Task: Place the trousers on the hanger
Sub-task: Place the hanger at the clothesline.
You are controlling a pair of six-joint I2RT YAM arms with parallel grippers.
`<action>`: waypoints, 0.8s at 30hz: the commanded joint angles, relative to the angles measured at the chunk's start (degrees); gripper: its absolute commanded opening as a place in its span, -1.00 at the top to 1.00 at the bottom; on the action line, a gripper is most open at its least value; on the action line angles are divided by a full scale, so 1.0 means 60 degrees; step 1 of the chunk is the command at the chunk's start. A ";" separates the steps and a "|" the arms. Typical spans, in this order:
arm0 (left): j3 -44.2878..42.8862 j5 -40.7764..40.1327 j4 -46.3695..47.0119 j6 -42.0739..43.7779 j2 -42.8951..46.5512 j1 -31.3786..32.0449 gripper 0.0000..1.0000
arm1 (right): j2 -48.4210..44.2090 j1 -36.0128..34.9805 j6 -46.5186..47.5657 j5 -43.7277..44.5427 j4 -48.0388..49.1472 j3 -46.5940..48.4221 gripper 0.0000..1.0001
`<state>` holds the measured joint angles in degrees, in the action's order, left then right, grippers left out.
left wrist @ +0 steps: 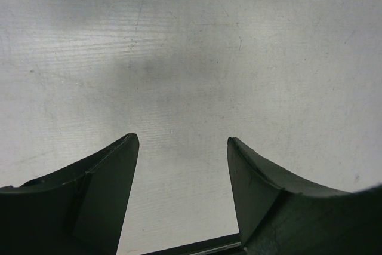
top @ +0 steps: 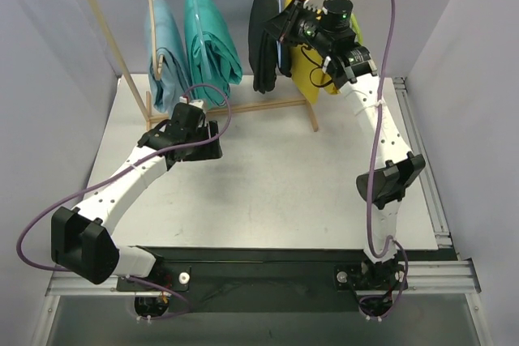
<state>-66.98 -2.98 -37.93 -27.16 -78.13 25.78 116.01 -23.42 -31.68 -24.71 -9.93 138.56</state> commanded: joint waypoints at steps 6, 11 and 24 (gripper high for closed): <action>0.0118 -0.0966 0.0052 -0.0307 0.0526 -0.0049 -0.43 | -0.1960 0.0021 0.0957 0.0938 0.1803 -0.1647 -0.11; 0.0192 -0.1275 0.0082 -0.0396 0.0614 -0.0049 -0.44 | -0.2998 0.0139 0.1163 0.1320 0.1905 -0.3111 -0.55; 0.0587 -0.1758 0.0711 -0.0162 0.1097 -0.0122 -0.45 | -0.6851 -0.0461 0.3287 0.3498 0.1275 -0.7984 -0.72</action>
<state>-63.55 -11.40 -37.28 -28.88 -74.83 25.76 82.32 -25.10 -17.41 -12.08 -2.46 99.44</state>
